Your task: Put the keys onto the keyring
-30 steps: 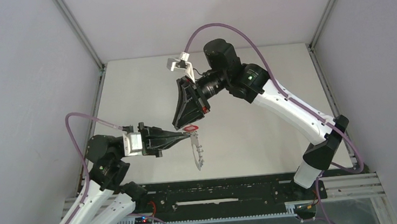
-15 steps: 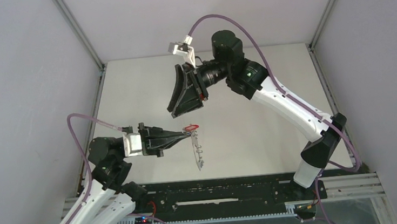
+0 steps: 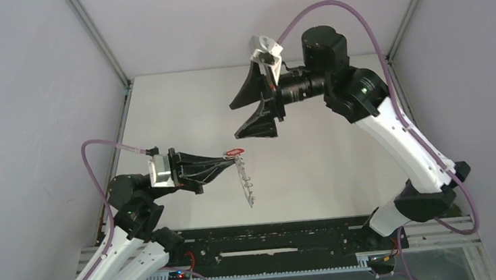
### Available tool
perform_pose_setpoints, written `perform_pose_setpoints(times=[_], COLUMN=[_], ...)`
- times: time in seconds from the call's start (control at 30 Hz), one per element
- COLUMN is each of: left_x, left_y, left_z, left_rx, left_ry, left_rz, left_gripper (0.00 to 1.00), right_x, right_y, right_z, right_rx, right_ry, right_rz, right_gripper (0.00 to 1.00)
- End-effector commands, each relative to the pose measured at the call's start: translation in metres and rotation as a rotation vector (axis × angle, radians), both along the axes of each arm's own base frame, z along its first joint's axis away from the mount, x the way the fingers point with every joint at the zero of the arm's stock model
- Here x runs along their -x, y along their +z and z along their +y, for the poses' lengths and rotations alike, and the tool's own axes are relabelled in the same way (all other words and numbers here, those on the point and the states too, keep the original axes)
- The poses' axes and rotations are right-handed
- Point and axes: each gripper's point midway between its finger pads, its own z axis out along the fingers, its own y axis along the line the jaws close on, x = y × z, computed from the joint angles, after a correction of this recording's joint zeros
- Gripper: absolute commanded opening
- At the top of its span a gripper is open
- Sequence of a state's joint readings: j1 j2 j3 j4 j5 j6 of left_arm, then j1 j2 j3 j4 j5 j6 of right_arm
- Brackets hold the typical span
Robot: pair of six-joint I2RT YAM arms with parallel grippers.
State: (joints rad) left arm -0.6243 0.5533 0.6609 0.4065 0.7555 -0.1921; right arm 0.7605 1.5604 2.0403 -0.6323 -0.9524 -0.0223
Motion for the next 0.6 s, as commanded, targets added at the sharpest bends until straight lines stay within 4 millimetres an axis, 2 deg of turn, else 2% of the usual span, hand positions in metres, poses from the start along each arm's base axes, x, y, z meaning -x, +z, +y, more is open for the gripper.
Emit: perform_pose_setpoints(times=[0.0, 0.1, 0.17, 0.23, 0.4, 0.57], left_x=[-0.005, -0.008, -0.009, -0.008, -0.004, 0.0], left_y=[0.023, 0.026, 0.026, 0.026, 0.02, 0.014], left_z=[0.007, 0.008, 0.008, 0.008, 0.007, 0.006], left_rx=[0.097, 0.115, 0.114, 0.111, 0.084, 0.059], left_ry=[0.043, 0.056, 0.058, 0.055, 0.037, 0.027], left_rz=[0.056, 0.091, 0.102, 0.098, 0.061, 0.037], left_gripper=[0.0, 0.0, 0.0, 0.0, 0.0, 0.0], right_x=[0.024, 0.042, 0.049, 0.051, 0.049, 0.051], right_y=[-0.006, -0.015, -0.023, -0.03, -0.044, -0.043], right_z=[-0.018, -0.016, -0.014, -0.01, 0.0, 0.007], right_rx=[0.056, 0.093, 0.118, 0.146, 0.19, 0.182], right_ry=[-0.047, -0.019, 0.002, 0.005, -0.003, 0.003], right_rz=[-0.287, -0.381, -0.419, -0.448, -0.506, -0.54], right_gripper=[0.84, 0.81, 0.74, 0.69, 0.62, 0.54])
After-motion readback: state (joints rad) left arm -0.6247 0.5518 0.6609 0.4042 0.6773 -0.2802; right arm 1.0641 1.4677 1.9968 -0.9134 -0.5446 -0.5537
